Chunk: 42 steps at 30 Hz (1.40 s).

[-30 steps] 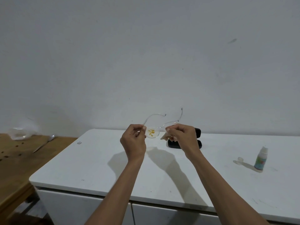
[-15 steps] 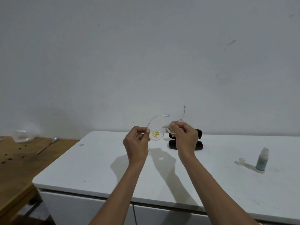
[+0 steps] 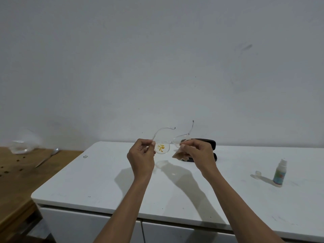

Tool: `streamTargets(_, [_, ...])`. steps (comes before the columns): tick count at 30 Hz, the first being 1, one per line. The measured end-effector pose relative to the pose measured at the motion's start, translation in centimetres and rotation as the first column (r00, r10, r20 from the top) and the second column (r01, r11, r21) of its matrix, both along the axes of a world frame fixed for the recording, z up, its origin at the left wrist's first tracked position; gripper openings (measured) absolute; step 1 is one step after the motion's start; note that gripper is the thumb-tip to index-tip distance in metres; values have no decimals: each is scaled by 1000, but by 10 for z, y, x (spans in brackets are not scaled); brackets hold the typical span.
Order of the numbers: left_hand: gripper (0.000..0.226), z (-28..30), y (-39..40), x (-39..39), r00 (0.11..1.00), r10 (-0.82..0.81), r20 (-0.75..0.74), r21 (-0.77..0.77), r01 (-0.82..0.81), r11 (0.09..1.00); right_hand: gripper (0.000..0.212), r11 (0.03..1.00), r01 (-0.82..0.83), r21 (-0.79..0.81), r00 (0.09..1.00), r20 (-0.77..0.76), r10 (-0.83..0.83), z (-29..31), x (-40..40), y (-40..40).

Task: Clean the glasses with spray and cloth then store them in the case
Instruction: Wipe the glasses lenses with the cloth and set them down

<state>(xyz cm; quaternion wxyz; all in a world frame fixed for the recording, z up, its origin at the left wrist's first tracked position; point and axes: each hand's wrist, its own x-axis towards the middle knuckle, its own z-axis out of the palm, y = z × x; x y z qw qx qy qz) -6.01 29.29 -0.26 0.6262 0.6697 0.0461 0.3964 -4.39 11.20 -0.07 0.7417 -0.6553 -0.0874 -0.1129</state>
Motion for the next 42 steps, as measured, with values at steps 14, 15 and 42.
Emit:
streamTargets(14, [9, -2, -5, -1, 998, -45, 33, -61, 47, 997, 10, 971, 82, 226, 994, 49, -95, -20, -30, 53])
streamTargets(15, [8, -2, -6, -2, 998, -48, 34, -59, 50, 997, 10, 972, 66, 224, 996, 50, -79, -19, -31, 58])
streamTargets(42, [11, 0, -33, -12, 997, -25, 80, 68, 19, 997, 10, 929, 360, 83, 923, 116, -368, 2, -35, 62])
